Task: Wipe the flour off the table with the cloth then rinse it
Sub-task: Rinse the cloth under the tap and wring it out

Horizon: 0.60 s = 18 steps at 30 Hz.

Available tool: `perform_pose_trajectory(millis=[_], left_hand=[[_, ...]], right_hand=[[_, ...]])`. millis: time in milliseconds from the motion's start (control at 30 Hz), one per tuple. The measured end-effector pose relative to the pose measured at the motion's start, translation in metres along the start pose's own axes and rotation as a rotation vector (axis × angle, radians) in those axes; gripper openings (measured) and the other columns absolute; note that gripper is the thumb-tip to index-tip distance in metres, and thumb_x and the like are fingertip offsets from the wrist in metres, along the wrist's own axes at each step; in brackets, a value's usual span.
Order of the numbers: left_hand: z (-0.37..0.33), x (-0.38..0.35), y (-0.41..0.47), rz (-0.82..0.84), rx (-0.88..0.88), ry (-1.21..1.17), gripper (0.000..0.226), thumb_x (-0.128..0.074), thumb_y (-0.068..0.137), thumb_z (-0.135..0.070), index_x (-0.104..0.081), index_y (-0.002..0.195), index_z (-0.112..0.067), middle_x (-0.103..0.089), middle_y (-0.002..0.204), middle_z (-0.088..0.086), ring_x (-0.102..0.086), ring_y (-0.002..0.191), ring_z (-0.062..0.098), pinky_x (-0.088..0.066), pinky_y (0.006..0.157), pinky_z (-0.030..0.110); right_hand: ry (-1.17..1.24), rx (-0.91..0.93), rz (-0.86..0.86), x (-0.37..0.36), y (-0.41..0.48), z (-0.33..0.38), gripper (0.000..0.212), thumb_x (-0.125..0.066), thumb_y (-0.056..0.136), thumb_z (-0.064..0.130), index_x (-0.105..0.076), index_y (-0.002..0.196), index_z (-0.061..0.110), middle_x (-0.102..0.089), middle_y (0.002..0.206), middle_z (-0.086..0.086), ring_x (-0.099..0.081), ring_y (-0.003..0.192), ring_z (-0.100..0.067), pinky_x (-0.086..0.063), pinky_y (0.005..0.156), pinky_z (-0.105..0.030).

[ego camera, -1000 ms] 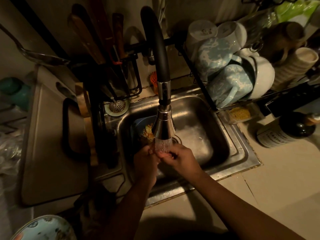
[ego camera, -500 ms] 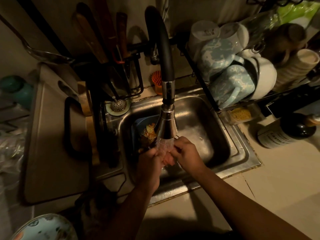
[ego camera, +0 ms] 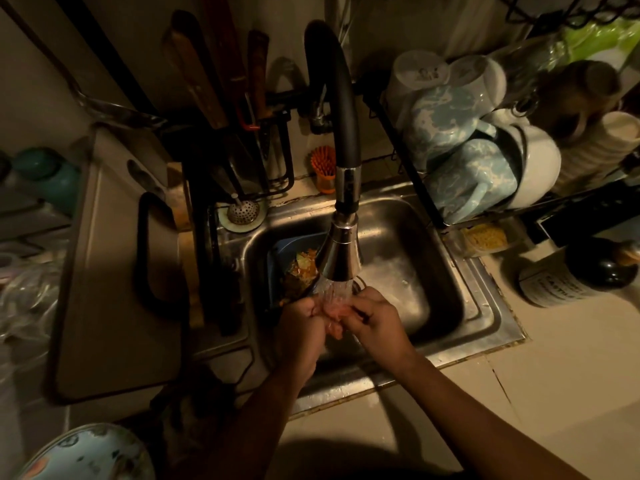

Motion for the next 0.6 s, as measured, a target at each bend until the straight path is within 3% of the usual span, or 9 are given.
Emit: perform_pose_trajectory(millis=[100, 233, 367, 500, 600], left_hand=[[0.002, 0.001, -0.005, 0.066, -0.030, 0.066, 0.031, -0.054, 0.089, 0.006, -0.075, 0.083, -0.015, -0.071, 0.067, 0.009, -0.064, 0.060, 0.021, -0.053, 0.059, 0.033], [0.011, 0.001, -0.002, 0.050, -0.078, 0.228, 0.019, -0.060, 0.084, -0.017, -0.075, 0.084, -0.028, -0.073, 0.067, -0.001, -0.071, 0.065, 0.021, -0.061, 0.070, 0.043], [0.004, 0.010, 0.002, -0.014, -0.030, 0.162, 0.031, -0.052, 0.081, 0.009, -0.073, 0.082, -0.014, -0.070, 0.066, 0.009, -0.068, 0.063, 0.025, -0.055, 0.060, 0.036], [0.001, 0.007, 0.000, 0.005, -0.072, 0.145, 0.024, -0.057, 0.087, -0.001, -0.075, 0.087, -0.017, -0.074, 0.072, 0.006, -0.071, 0.069, 0.027, -0.060, 0.066, 0.042], [-0.003, 0.009, 0.007, -0.074, -0.025, 0.081, 0.028, -0.051, 0.085, 0.005, -0.073, 0.087, -0.012, -0.073, 0.077, 0.012, -0.069, 0.069, 0.030, -0.054, 0.061, 0.037]], right_hand=[[-0.023, -0.056, 0.001, 0.004, 0.012, -0.004, 0.030, -0.071, 0.089, 0.005, -0.073, 0.091, 0.035, -0.054, 0.081, 0.013, -0.055, 0.079, 0.005, -0.037, 0.070, -0.008], [-0.046, -0.102, -0.078, -0.005, 0.017, 0.003, 0.026, -0.068, 0.090, 0.003, -0.070, 0.081, 0.028, -0.054, 0.079, 0.008, -0.055, 0.079, 0.008, -0.037, 0.068, -0.005], [0.008, 0.031, 0.078, -0.007, 0.012, 0.008, 0.011, -0.068, 0.091, 0.013, -0.076, 0.093, 0.020, -0.060, 0.095, -0.008, -0.058, 0.089, -0.005, -0.046, 0.077, -0.013], [-0.028, -0.004, -0.023, 0.000, 0.025, 0.003, 0.035, -0.067, 0.087, 0.000, -0.065, 0.080, 0.034, -0.052, 0.081, 0.013, -0.056, 0.083, 0.010, -0.037, 0.072, -0.003], [0.005, -0.024, 0.002, -0.005, 0.014, 0.003, 0.037, -0.068, 0.089, -0.002, -0.068, 0.087, 0.034, -0.055, 0.089, 0.010, -0.056, 0.088, 0.008, -0.040, 0.076, -0.005]])
Point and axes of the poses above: each hand's wrist, its own y-axis towards the middle knuckle, its own x-axis out of the back of the hand, z = x × y, the point moved 1 cm from there along y, towards the middle knuckle
